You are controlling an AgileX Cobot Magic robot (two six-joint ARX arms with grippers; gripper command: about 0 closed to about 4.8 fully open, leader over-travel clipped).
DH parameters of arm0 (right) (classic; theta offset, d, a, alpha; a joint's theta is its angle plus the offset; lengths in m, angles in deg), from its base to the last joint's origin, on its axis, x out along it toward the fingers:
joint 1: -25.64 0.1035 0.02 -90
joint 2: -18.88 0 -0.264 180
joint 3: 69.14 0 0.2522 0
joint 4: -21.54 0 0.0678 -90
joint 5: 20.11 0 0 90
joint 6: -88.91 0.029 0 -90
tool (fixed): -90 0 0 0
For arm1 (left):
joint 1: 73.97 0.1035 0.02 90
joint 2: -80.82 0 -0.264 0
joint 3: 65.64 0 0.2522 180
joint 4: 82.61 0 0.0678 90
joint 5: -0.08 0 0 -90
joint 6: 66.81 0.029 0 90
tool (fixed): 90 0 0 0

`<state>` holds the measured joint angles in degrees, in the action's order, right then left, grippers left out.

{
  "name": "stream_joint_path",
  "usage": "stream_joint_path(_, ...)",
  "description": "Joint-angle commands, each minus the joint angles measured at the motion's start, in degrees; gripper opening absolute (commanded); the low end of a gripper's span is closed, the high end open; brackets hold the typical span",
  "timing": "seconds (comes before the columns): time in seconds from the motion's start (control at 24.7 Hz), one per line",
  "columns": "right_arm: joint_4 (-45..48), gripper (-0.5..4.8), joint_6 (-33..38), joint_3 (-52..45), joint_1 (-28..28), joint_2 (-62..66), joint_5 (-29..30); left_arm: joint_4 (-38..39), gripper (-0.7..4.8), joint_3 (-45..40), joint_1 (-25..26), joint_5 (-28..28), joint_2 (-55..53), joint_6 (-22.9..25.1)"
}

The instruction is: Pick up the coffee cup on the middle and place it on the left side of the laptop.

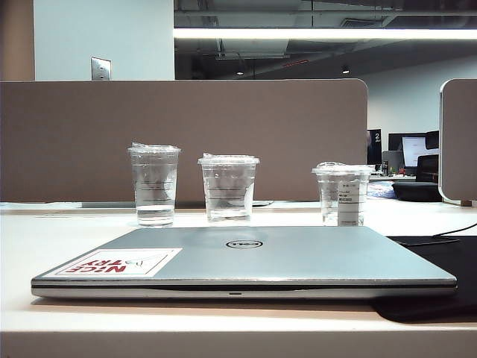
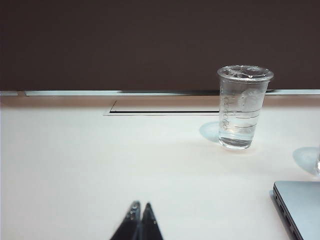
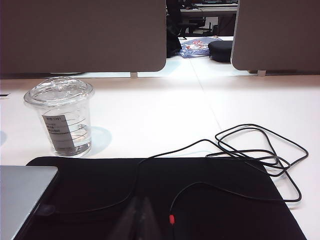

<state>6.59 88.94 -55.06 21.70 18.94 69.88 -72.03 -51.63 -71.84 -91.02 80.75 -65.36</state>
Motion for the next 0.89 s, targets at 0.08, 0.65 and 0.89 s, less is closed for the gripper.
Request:
stream_joint_path(0.08, 0.98, -0.05, 0.15, -0.24, 0.02, -0.09, -0.26, -0.59, -0.06, 0.17, 0.04, -0.22, 0.0, 0.0)
stream_joint_path(0.65, 0.98, -0.05, 0.15, -0.24, 17.75, 12.72, -0.37, -4.61, -0.05, 0.17, 0.02, -8.72, 0.0, -6.97)
stream_joint_path(0.89, 1.01, -0.05, 0.15, -0.24, 26.58, 15.56, -0.24, -9.84, -0.06, 0.42, -0.24, -18.36, -2.73, -10.78)
